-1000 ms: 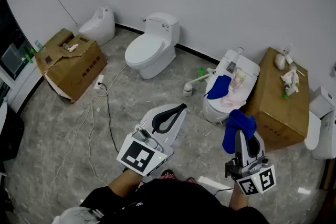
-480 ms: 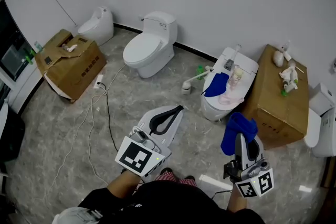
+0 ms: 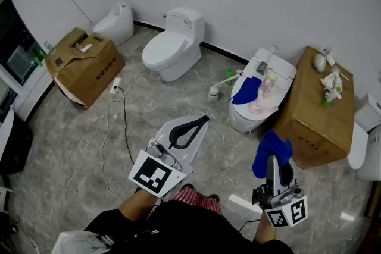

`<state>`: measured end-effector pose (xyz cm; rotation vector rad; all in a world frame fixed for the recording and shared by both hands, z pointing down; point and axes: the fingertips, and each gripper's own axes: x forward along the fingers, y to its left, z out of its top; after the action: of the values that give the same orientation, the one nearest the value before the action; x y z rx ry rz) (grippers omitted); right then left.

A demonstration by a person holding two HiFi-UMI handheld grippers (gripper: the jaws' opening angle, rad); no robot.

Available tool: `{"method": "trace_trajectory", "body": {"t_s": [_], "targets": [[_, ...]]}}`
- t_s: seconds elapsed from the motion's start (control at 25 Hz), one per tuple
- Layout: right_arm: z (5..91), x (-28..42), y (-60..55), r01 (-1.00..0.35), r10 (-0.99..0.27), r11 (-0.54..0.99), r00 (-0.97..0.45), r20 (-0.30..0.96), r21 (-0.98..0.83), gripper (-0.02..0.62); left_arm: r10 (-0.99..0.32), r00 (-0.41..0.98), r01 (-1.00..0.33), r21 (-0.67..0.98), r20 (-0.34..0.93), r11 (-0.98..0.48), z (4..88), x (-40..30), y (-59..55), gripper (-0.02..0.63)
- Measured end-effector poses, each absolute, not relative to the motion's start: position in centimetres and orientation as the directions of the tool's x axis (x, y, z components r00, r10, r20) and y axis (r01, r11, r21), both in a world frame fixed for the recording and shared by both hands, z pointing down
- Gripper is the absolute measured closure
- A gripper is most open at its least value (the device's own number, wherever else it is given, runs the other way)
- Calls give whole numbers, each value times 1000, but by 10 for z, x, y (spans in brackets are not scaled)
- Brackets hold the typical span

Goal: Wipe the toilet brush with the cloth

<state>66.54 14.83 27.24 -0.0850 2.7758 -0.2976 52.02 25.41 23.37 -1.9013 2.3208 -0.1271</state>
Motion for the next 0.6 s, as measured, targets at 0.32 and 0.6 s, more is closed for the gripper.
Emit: {"method": "trace_trajectory", "body": {"t_s": [0.32,0.6], "targets": [[276,680,149,-39,-114,974,-934,-337,-221,532,-986,-156,-976,-144,-59,163,238,532,249,601],[270,675,141,-103,-175,969,-928,-330,-224,532,-993,-93,-986,-134,-74,102,232,521,236,601]]}}
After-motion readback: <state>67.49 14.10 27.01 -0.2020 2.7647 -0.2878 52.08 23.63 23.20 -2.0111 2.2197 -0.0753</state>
